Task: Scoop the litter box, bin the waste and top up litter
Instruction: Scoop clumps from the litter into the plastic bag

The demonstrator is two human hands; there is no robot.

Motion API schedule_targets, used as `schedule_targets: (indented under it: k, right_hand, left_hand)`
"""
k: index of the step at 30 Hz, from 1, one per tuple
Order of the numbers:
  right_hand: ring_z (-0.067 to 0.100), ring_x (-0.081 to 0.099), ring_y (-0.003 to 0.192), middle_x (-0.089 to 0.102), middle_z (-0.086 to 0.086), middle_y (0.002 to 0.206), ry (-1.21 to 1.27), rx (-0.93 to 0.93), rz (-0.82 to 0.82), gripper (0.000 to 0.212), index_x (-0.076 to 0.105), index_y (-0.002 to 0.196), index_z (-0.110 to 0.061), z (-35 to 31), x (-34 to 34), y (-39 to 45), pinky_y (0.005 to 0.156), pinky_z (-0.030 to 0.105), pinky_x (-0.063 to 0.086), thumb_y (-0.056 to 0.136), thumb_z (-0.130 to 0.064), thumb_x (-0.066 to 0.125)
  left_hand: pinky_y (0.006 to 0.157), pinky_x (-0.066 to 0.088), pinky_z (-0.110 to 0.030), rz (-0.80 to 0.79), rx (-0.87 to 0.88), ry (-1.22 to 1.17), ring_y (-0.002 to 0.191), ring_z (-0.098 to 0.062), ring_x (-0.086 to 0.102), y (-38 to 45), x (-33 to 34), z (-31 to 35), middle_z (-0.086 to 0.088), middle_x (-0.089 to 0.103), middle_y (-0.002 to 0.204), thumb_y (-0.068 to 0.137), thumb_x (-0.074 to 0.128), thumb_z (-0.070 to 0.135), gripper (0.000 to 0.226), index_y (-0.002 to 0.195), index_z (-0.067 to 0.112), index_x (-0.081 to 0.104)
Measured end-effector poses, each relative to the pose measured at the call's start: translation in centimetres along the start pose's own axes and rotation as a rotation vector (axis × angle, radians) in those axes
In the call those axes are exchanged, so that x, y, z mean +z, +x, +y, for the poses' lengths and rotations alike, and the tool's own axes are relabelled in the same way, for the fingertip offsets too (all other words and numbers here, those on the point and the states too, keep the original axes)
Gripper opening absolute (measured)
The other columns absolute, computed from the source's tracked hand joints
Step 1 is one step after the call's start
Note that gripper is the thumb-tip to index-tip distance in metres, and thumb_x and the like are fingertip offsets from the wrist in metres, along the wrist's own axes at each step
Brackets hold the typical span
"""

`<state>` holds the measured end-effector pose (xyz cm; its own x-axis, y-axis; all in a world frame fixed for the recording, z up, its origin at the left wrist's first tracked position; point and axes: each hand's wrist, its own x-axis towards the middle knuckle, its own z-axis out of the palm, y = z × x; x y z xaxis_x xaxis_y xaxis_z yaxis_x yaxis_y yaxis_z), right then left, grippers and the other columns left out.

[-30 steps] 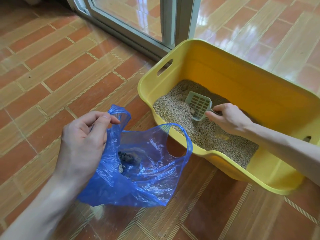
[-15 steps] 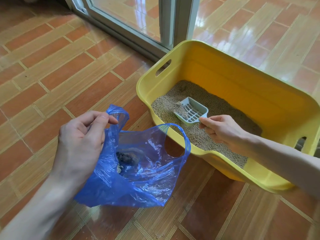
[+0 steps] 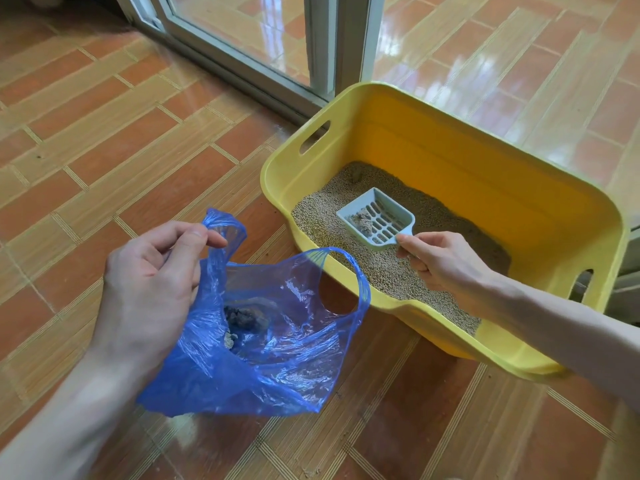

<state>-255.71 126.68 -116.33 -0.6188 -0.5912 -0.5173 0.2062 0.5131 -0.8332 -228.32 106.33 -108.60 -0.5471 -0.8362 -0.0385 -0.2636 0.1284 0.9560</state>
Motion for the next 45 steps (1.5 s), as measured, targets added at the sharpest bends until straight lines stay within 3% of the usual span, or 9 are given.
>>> schedule_targets:
  k: [24,33,38,45]
  right_hand:
    - [0.011,0.027,0.048,0.040,-0.006,0.054,0.046,0.029,-0.016,0.036,0.071,0.090,-0.002,-0.5,0.0,-1.1,0.040,0.020,0.022,0.101,-0.035,0.061]
    - [0.012,0.029,0.047,0.042,-0.003,0.056,-0.038,-0.066,-0.136,0.042,0.070,0.090,0.001,-4.9,0.8,-5.9,0.040,0.020,0.023,0.096,-0.040,0.064]
    - [0.012,0.023,0.043,0.034,-0.003,0.050,-0.060,-0.054,-0.235,0.042,0.069,0.083,0.003,-6.7,3.3,-8.7,0.038,0.017,0.019,0.093,-0.038,0.066]
    - [0.008,0.032,0.040,0.043,-0.008,0.045,-0.292,-0.103,-0.314,0.040,0.071,0.071,-0.011,-4.8,8.1,-9.8,0.040,0.017,0.025,0.096,-0.042,0.064]
  left_hand:
    - [0.043,0.014,-0.019,0.021,0.000,0.007,0.045,-0.013,0.018,-0.1,0.1,0.3,0.006,0.025,0.050,0.108,0.054,0.022,0.029,0.088,0.013,0.073]
    - [0.043,0.015,-0.021,0.017,0.007,0.008,0.046,-0.015,0.018,-0.4,-0.3,0.8,0.002,0.025,0.052,0.108,0.054,0.023,0.030,0.088,0.013,0.073]
    - [0.047,0.015,-0.022,0.002,0.032,-0.012,0.046,-0.017,0.017,-0.7,-1.0,1.1,0.001,0.026,0.052,0.106,0.055,0.027,0.029,0.088,0.018,0.074]
    - [0.049,0.016,-0.025,0.025,0.044,0.005,0.048,-0.019,0.018,-1.5,-2.0,1.7,0.003,0.027,0.051,0.099,0.054,0.036,0.029,0.085,0.021,0.074]
